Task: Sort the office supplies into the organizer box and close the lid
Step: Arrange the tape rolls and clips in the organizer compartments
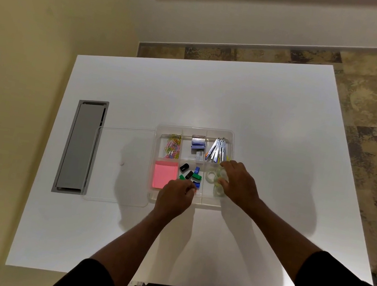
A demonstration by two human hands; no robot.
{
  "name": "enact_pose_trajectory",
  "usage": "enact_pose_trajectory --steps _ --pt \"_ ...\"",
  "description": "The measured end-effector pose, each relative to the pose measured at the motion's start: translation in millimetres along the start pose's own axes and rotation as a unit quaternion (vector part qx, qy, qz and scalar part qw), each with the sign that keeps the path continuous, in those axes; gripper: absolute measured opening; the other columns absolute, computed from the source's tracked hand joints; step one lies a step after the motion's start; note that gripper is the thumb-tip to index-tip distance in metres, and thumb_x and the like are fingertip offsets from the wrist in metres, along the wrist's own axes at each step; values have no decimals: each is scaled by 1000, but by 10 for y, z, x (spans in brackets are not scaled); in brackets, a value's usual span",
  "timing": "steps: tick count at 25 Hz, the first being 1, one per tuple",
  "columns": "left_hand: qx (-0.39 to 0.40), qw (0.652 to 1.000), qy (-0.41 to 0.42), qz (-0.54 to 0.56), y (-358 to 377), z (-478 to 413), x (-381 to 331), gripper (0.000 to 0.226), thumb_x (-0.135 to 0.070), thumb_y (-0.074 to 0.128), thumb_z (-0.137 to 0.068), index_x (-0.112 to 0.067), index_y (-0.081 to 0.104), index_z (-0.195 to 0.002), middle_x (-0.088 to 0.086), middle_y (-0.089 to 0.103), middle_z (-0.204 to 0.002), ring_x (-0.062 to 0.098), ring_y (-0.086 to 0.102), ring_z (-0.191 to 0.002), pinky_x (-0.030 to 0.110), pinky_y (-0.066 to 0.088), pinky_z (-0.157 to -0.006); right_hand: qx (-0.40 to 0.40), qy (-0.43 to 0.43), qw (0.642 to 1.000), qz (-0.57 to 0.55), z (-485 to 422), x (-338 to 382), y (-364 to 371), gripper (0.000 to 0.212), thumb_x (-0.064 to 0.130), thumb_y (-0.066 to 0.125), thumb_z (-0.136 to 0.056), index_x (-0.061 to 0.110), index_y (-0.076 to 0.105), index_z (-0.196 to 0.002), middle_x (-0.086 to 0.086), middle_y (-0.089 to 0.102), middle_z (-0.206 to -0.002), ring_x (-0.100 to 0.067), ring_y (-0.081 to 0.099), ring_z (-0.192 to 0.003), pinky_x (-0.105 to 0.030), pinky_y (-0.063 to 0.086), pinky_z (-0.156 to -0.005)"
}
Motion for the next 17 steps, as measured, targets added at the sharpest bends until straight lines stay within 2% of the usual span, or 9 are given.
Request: enact_pose_trajectory --steps 5,10,13,17 --pt "-1 1000 -2 6 -24 15 3 19 -23 64 -99 -16 80 -108 2 80 -97 13 67 -78 18 40 -60 -11 -12 999 29 -1 -13 23 44 16 88 -77 15 69 -116 -7 69 -115 -26 65 -94 -31 53 -65" --pt "1 1000 -4 2 -21 15 13 20 -23 63 -99 -16 80 -108 2 80 -98 14 68 -79 19 44 -61 -22 -11 999 28 32 -61 31 30 13 84 -82 13 70 -109 -7 69 -108 -24 64 -88 -31 55 -61" --pt "0 1000 -12 2 6 17 4 19 -24 63 -98 -17 80 -105 1 79 -95 13 67 -77 24 48 -62 -25 -22 998 54 86 48 54 23 15 82 -85 11 74 -106 -9 74 -103 -24 66 -85 -30 54 -63" --pt "-15 1000 -13 8 63 35 -12 17 -23 63 -99 -16 78 -103 2 77 -93 14 67 -79 37 60 -72 28 -75 987 143 179 198 195 22 23 74 -93 13 77 -113 -11 76 -100 -25 68 -88 -35 57 -70"
Point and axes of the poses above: each hand's wrist, its own z-axis away from the middle knuckle, its own y-axis out of the palm, x = y × z, the point moved 1 cm from there along -z, towards the middle knuckle
